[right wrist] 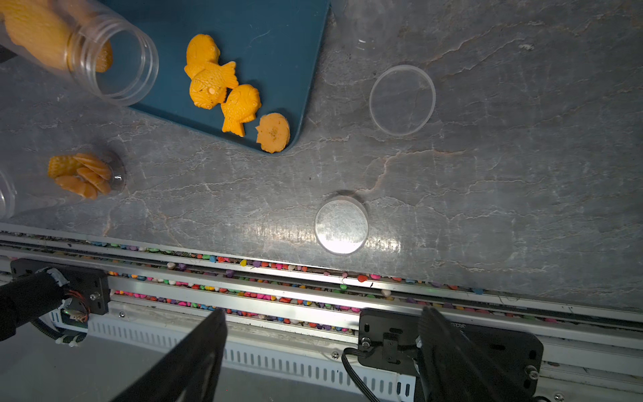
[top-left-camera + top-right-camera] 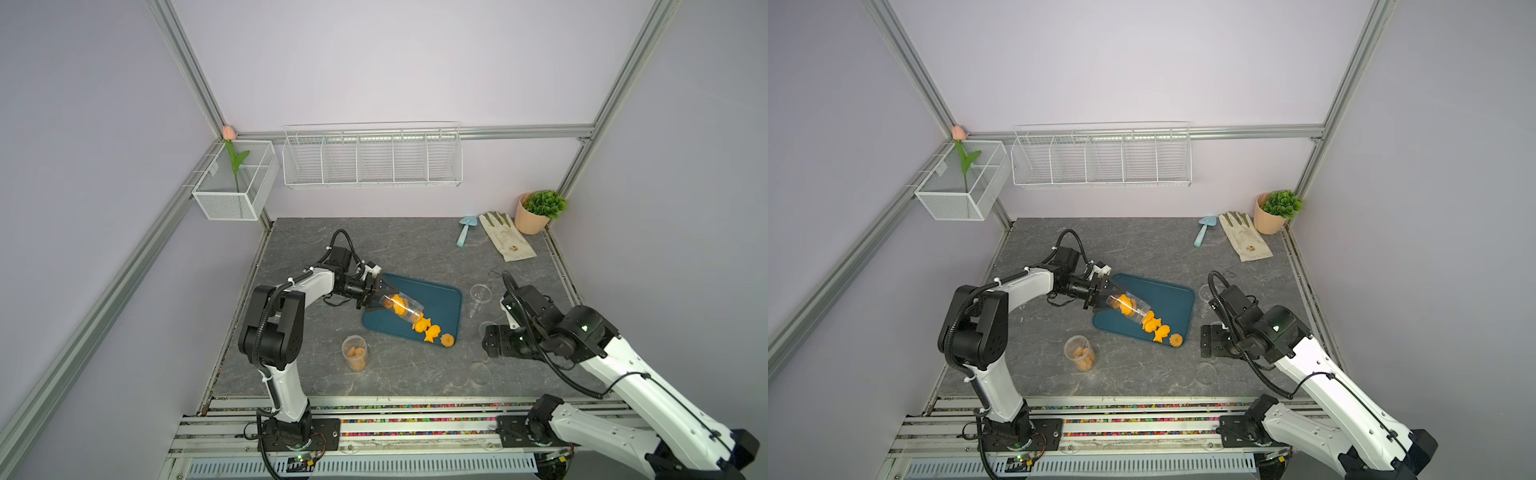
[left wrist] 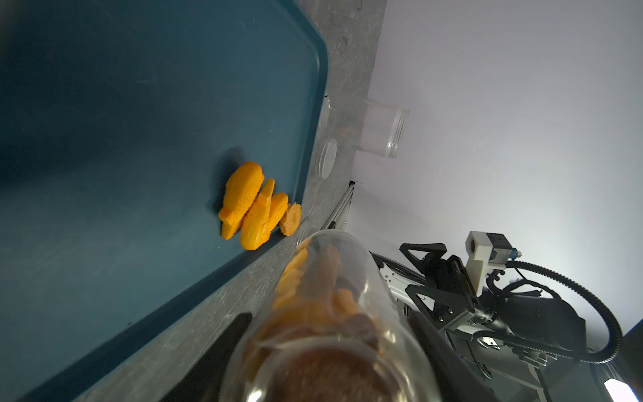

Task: Pour the cookies out of the jar
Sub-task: Pour the cookies in the jar onto the tray.

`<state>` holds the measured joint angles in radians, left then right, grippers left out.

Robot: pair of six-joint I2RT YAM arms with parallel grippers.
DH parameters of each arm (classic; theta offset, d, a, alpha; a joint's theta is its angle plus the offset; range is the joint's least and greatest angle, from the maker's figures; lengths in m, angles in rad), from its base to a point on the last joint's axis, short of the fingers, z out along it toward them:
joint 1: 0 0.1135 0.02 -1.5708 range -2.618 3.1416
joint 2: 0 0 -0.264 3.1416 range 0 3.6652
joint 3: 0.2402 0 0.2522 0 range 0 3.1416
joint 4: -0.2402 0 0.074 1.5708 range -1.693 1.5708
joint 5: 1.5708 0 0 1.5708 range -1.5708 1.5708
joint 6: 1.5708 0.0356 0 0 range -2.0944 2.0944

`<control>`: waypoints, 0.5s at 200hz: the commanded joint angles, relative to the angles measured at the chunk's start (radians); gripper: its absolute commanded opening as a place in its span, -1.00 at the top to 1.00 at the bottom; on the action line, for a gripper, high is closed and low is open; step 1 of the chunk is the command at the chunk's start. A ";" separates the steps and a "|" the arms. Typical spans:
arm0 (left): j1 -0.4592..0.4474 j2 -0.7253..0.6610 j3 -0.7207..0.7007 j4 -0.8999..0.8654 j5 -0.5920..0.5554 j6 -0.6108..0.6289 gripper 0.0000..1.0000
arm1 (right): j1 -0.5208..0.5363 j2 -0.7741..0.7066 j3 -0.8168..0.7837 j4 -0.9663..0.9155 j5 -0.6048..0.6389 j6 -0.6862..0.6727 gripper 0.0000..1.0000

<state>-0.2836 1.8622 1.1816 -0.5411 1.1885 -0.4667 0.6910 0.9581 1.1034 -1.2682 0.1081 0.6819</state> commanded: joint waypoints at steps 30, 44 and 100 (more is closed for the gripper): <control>0.043 -0.005 0.017 0.031 -0.051 -0.017 -0.32 | 0.004 -0.030 -0.039 0.000 -0.013 0.065 -0.77; 0.046 -0.005 0.021 0.035 -0.067 -0.021 -0.32 | 0.004 -0.033 -0.048 0.008 -0.016 0.070 -0.77; 0.053 -0.027 0.040 -0.017 -0.191 0.001 -0.32 | 0.004 -0.025 -0.048 0.024 -0.024 0.072 -0.77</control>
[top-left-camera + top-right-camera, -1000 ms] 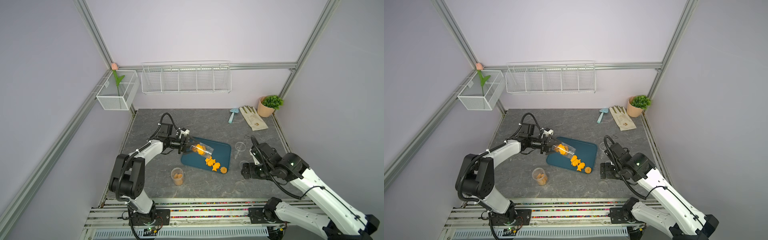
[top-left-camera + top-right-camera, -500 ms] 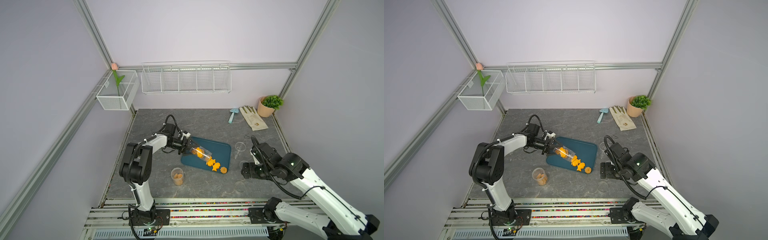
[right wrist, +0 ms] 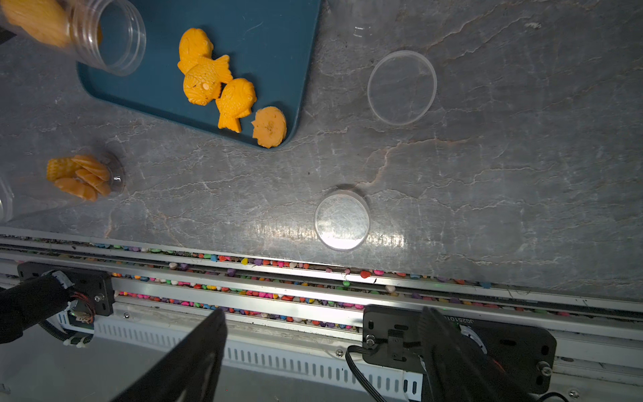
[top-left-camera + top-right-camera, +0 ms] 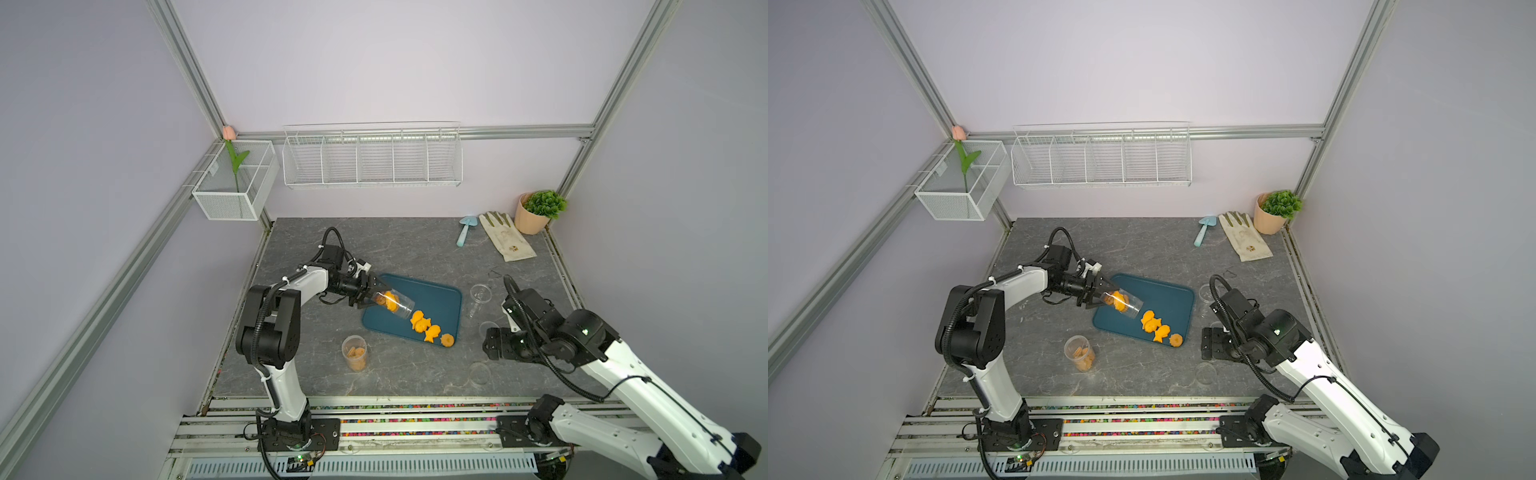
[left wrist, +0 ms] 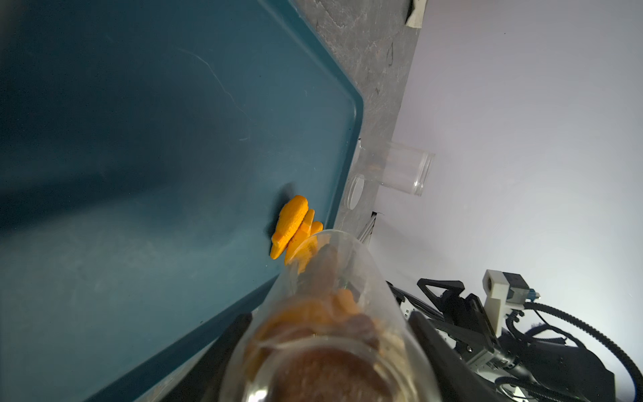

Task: Pour the cookies out of the jar
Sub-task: Pour the cookies in the jar onto the tray.

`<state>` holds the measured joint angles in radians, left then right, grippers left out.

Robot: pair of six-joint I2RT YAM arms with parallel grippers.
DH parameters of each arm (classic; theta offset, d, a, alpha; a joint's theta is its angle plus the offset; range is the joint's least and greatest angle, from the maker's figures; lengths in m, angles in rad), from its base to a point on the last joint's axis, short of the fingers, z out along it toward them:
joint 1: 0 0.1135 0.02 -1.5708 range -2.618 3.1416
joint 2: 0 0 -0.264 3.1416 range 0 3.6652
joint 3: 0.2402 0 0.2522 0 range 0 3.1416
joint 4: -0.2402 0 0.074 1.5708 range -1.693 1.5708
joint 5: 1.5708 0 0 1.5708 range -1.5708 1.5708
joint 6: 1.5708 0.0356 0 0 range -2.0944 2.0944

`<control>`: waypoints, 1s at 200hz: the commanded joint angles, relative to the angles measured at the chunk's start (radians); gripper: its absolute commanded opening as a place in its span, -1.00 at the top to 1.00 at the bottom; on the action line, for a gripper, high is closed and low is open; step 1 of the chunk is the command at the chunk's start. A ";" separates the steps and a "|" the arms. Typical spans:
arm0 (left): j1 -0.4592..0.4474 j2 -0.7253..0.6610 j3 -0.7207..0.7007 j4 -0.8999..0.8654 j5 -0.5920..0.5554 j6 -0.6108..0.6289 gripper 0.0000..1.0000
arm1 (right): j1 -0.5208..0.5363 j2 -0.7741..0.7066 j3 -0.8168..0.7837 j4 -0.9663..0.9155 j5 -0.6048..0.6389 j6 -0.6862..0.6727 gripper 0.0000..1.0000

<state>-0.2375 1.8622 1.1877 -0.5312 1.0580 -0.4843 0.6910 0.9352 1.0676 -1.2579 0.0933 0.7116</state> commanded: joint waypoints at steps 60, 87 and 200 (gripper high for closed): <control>0.020 -0.048 0.054 -0.082 -0.171 0.031 -0.32 | 0.004 -0.004 -0.018 0.020 -0.011 0.041 -0.77; 0.021 -0.055 0.063 -0.090 -0.180 0.033 -0.32 | 0.005 0.002 -0.017 0.026 -0.013 0.038 -0.76; 0.043 -0.115 -0.008 0.049 -0.145 -0.086 -0.32 | 0.004 0.016 -0.035 0.049 -0.027 0.023 -0.77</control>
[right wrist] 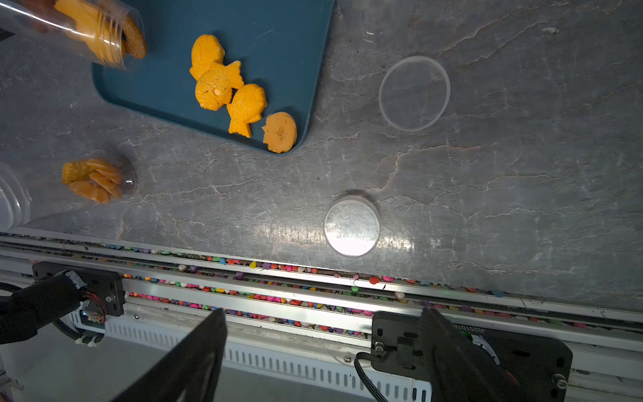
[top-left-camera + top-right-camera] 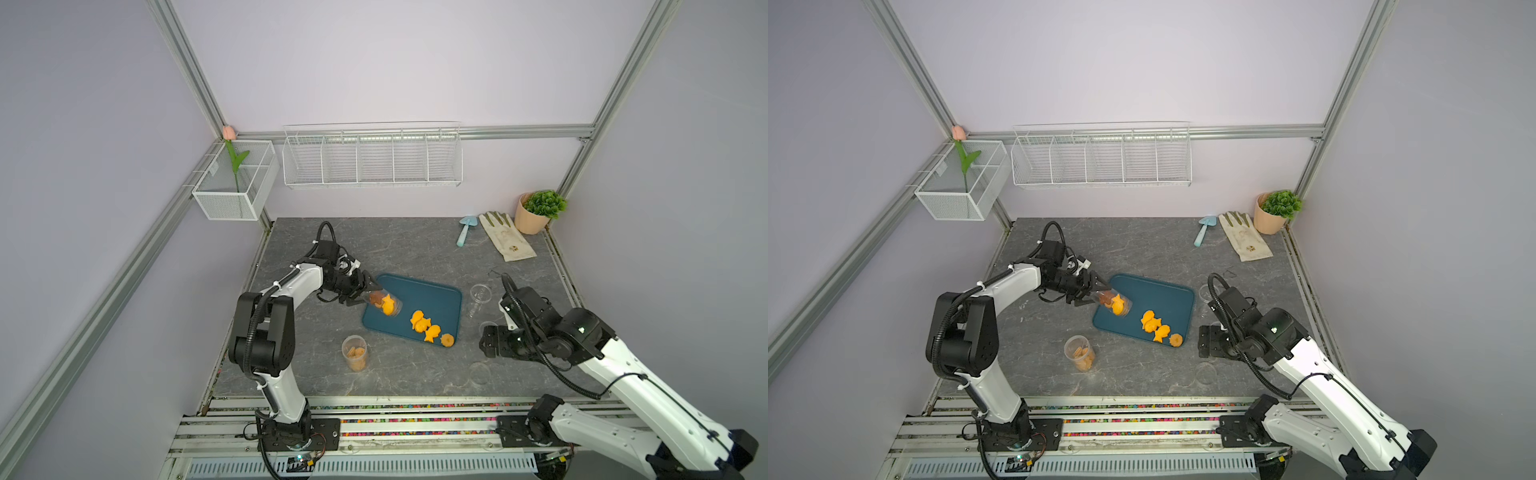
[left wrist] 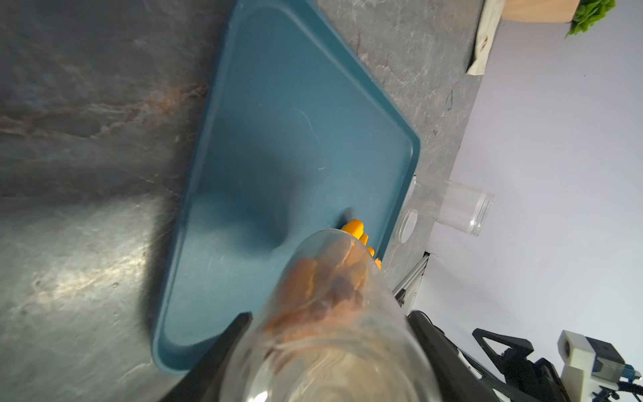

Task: Pour the cookies out of the jar
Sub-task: Pour the cookies in the jar onto the tray.

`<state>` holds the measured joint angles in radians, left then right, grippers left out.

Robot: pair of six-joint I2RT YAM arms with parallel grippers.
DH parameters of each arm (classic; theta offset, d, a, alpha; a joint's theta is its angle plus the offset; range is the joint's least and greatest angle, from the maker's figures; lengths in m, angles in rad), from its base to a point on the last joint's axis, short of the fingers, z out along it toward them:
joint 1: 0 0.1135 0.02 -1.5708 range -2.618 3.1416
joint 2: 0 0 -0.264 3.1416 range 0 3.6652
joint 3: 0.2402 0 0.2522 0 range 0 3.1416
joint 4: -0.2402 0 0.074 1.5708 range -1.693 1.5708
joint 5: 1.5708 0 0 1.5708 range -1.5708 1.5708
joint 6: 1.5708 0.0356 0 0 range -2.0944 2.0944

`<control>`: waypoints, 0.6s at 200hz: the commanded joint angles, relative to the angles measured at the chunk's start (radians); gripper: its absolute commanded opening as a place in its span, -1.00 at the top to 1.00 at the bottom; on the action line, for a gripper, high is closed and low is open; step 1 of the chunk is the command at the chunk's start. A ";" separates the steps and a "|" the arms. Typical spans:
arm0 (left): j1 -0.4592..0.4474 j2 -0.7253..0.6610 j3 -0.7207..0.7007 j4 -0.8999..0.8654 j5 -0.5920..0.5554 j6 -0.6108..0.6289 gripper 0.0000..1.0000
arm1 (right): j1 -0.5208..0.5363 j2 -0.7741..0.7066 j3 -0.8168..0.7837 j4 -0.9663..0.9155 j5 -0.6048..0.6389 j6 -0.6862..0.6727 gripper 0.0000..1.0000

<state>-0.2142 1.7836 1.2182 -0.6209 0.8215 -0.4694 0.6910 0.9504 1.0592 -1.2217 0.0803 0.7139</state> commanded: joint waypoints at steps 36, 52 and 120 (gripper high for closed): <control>0.034 -0.037 -0.039 0.078 0.050 -0.092 -0.32 | 0.005 -0.002 -0.034 0.015 -0.017 0.018 -0.77; 0.071 -0.067 -0.144 0.318 0.121 -0.252 -0.28 | 0.005 -0.006 -0.039 0.012 -0.011 0.015 -0.77; 0.069 -0.036 -0.051 0.068 0.139 -0.082 -0.30 | 0.005 0.017 -0.039 0.037 -0.025 0.006 -0.76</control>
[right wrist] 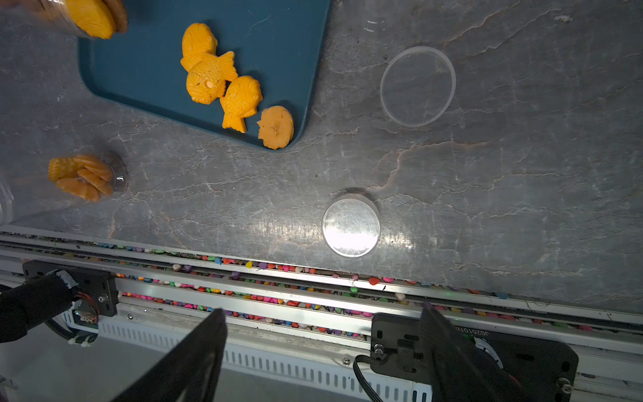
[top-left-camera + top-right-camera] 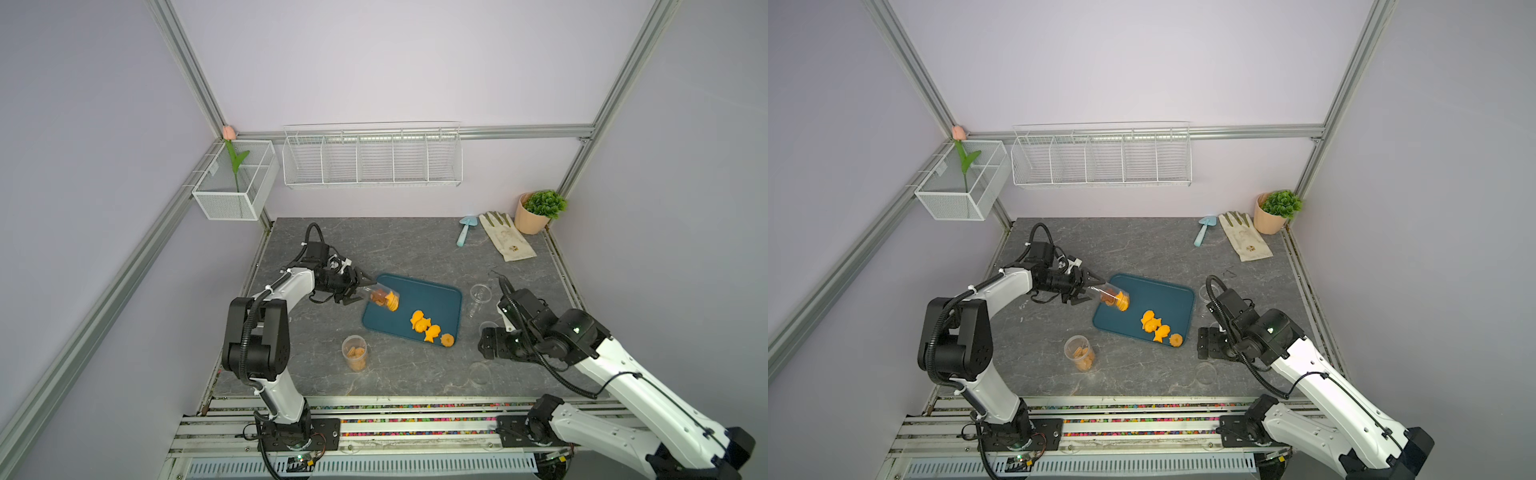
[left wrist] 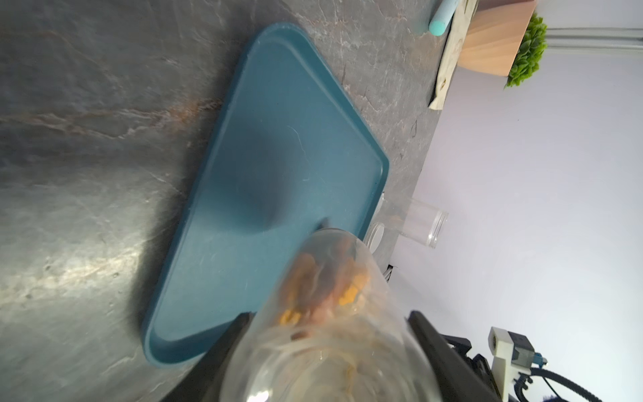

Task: Pour the cookies out of the jar
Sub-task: Pour the cookies in the jar onto the tray.

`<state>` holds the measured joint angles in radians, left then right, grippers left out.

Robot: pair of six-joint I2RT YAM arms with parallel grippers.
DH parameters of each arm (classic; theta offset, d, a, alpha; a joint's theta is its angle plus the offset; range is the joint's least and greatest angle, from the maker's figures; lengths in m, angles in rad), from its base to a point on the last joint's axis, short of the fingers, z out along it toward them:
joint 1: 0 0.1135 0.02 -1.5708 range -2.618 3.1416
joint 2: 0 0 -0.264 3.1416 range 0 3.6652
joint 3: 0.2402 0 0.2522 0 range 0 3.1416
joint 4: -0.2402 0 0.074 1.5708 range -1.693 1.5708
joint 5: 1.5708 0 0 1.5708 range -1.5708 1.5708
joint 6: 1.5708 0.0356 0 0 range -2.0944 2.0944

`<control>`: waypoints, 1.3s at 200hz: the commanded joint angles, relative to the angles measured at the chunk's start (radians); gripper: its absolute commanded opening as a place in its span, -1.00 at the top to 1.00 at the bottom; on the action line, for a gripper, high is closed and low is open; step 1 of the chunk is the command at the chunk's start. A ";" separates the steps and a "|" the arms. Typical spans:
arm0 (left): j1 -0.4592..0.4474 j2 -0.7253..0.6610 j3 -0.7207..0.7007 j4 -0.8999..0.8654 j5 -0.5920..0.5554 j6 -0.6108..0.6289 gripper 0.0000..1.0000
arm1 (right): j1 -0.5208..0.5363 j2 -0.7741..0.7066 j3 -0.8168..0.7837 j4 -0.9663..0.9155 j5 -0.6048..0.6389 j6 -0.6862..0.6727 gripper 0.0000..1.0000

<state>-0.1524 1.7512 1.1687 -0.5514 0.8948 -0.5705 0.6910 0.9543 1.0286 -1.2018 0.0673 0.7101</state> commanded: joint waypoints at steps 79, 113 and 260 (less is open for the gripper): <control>0.032 -0.054 0.012 -0.112 -0.084 0.098 -0.30 | 0.005 0.013 -0.012 0.018 -0.012 0.008 -0.76; 0.037 -0.080 0.069 -0.123 -0.048 0.070 -0.31 | 0.005 0.006 -0.003 0.012 -0.002 0.007 -0.77; -0.065 -0.655 -0.262 0.619 0.011 -0.828 -0.33 | -0.179 0.132 0.276 0.494 -0.549 0.034 -0.77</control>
<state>-0.1982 1.1694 0.9627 -0.1871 0.9005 -1.1378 0.5182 1.0523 1.3109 -0.8967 -0.3054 0.6746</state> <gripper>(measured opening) 0.663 0.882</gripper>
